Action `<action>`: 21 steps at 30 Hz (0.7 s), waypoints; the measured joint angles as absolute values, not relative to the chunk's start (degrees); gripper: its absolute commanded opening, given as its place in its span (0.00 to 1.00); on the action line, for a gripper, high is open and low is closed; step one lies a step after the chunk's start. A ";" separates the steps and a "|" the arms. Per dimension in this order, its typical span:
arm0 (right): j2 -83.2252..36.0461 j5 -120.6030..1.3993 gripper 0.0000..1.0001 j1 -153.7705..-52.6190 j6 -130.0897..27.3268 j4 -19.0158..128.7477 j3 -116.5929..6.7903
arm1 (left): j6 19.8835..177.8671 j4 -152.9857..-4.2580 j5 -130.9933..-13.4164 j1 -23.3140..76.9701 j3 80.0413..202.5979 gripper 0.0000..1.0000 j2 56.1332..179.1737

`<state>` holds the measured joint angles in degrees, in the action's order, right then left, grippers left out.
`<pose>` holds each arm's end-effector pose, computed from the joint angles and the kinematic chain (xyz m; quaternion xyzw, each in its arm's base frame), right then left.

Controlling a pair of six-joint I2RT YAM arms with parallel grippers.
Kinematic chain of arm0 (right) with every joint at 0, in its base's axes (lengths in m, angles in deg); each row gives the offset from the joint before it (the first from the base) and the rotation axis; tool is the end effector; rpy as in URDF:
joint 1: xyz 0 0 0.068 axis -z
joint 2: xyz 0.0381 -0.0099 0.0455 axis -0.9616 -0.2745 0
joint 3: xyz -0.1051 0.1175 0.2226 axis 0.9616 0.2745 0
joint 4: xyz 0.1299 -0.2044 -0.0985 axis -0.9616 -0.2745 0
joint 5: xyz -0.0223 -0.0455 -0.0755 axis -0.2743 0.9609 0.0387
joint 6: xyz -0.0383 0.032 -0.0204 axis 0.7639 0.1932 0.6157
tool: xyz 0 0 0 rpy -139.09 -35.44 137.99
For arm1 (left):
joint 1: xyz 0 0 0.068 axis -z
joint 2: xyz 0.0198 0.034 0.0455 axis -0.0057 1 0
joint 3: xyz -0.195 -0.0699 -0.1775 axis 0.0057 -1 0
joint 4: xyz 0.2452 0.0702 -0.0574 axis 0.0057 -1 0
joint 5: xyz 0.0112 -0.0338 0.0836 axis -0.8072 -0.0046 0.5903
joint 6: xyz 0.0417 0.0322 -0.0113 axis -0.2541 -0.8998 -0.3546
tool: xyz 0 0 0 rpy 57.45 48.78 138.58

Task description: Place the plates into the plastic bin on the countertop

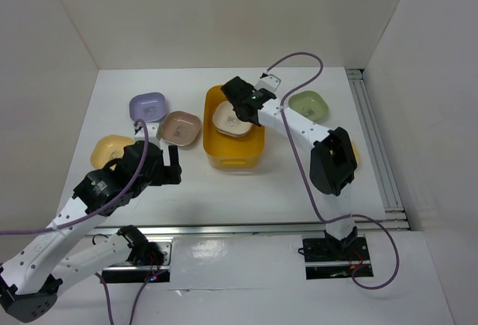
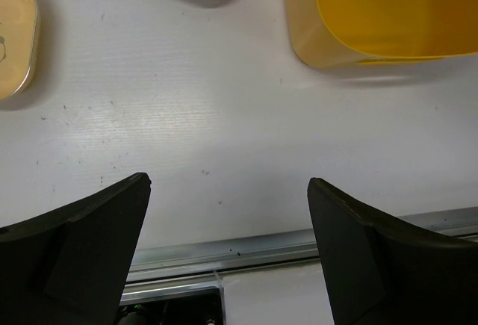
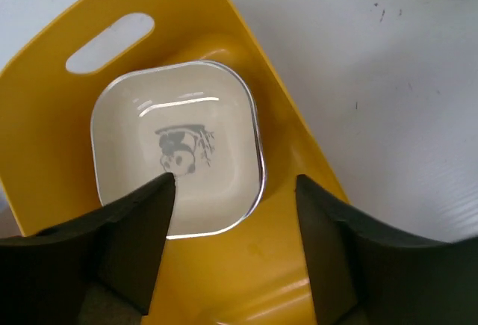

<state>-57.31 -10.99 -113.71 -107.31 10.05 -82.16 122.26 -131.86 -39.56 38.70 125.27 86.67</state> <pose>0.3517 0.2610 0.2764 0.2765 0.8610 -0.0052 0.4269 0.1200 -0.0762 0.3390 -0.0638 0.8861 -0.0962 0.4489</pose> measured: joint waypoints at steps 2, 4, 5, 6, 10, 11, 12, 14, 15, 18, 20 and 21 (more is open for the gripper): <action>-57.31 -11.23 0.91 -114.14 -105.76 10.21 -82.88 | 122.26 -131.75 -39.63 38.70 125.27 1.00 86.67; -57.25 -11.14 1.00 -114.80 -103.61 10.56 -83.56 | 122.26 -131.69 -39.65 38.70 125.27 1.00 86.67; -56.96 -11.10 1.00 -115.21 -102.28 11.23 -83.58 | 122.26 -131.69 -39.67 38.70 125.27 1.00 86.67; -56.35 -11.10 1.00 -115.72 -100.62 11.80 -83.38 | 122.26 -131.69 -39.65 38.70 125.27 1.00 86.67; -47.52 -13.50 1.00 -115.56 -91.46 19.47 -74.42 | 122.26 -131.69 -39.65 38.70 125.27 1.00 86.80; -43.80 -15.03 1.00 -114.45 -88.88 21.42 -70.88 | 122.26 -131.66 -39.65 38.61 125.27 1.00 86.98; -39.70 -17.26 1.00 -111.98 -86.13 23.56 -67.51 | 122.26 -131.66 -39.67 38.39 125.27 1.00 87.15; -33.66 -21.96 1.00 -104.85 -81.95 27.04 -63.06 | 122.26 -131.62 -39.65 37.58 125.27 1.00 87.94; -32.02 -24.26 1.00 -100.22 -80.16 28.39 -62.03 | 122.26 -131.64 -39.63 36.99 125.29 1.00 88.51; -32.46 -28.02 1.00 -88.70 -75.88 30.40 -61.74 | 122.41 -131.77 -39.67 35.40 125.90 1.00 91.04; -35.46 -30.20 1.00 -84.46 -73.36 30.53 -61.88 | 122.76 -131.60 -39.96 34.55 126.86 1.00 93.10; -37.31 -31.10 1.00 -83.30 -72.34 30.53 -61.90 | 123.15 -131.29 -40.35 34.04 127.34 1.00 94.21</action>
